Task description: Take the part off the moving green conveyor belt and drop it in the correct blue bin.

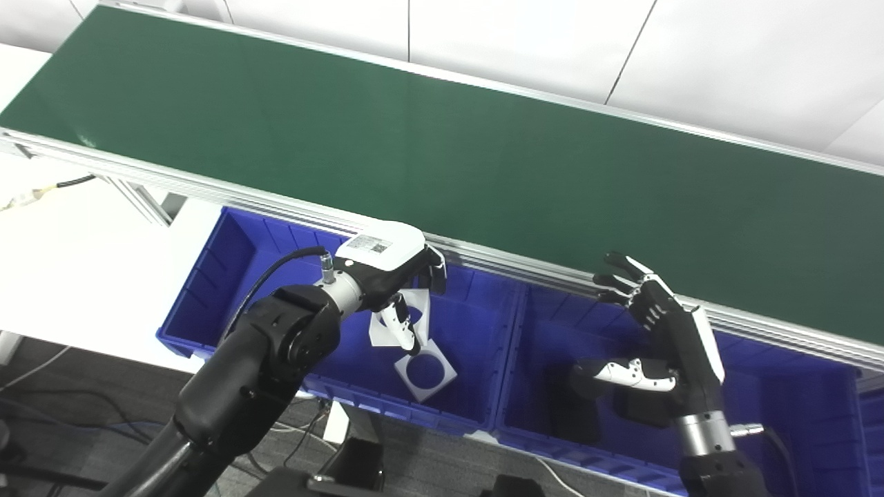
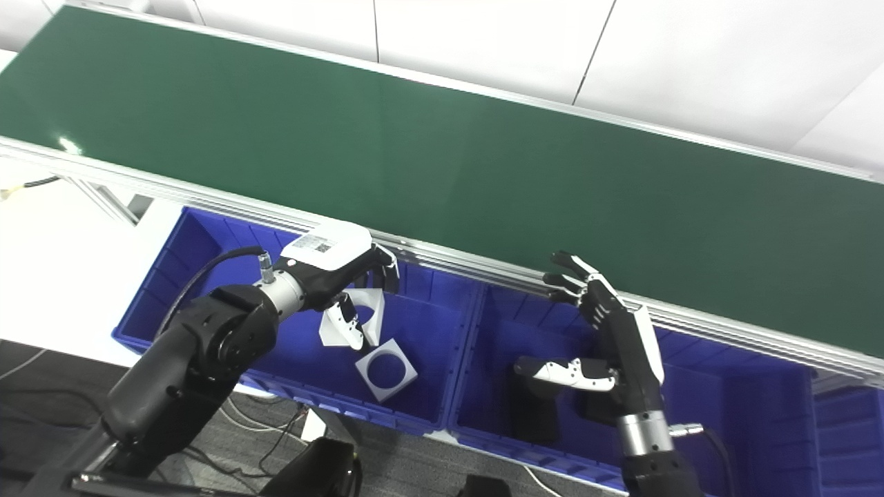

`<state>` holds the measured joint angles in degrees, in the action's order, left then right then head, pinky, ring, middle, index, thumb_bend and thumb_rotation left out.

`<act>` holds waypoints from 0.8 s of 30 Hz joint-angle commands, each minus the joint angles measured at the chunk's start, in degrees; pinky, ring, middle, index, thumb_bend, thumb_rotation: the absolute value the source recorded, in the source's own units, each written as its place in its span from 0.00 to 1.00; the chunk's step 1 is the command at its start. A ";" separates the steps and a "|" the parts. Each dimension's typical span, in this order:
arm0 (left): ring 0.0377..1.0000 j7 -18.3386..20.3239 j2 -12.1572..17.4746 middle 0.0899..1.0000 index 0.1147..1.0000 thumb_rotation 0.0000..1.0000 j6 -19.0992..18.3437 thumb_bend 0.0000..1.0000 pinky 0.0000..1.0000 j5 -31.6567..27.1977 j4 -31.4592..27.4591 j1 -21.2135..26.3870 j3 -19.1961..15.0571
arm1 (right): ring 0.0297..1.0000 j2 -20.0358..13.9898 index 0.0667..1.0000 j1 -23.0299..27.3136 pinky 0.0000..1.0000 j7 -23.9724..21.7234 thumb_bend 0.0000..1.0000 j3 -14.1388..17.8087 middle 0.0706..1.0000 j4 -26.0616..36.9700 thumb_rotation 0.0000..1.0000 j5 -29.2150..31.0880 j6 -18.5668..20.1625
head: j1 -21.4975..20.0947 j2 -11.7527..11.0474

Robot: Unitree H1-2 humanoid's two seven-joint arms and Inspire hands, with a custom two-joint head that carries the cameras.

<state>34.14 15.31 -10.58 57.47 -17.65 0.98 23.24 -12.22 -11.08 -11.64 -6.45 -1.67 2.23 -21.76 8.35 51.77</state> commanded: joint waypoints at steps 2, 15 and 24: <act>0.70 0.53 0.11 0.76 0.62 0.23 -1.10 1.00 0.57 0.80 -1.69 1.38 -0.33 | 0.77 0.22 0.80 0.43 0.69 -0.28 0.99 0.42 0.88 1.12 0.23 0.74 -1.56 | 0.03 -0.02; 0.69 0.31 0.20 0.75 0.62 0.24 -0.81 1.00 0.55 0.61 -1.69 1.45 -0.33 | 0.77 0.28 0.80 0.71 0.69 -0.09 0.98 0.40 0.88 0.39 0.23 -0.13 -2.60 | -0.11 -0.29; 0.66 -4.58 -0.71 0.70 0.60 0.24 3.58 1.00 0.53 -10.93 -2.66 -0.32 -3.50 | 0.77 0.53 0.80 0.50 0.69 0.02 0.99 0.39 0.88 0.59 0.23 -0.29 -2.28 | -0.64 -0.59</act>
<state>32.72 15.11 -9.60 50.79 -18.06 0.53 20.98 -11.90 -11.05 -11.63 -6.45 -2.25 1.75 -21.84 7.65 51.24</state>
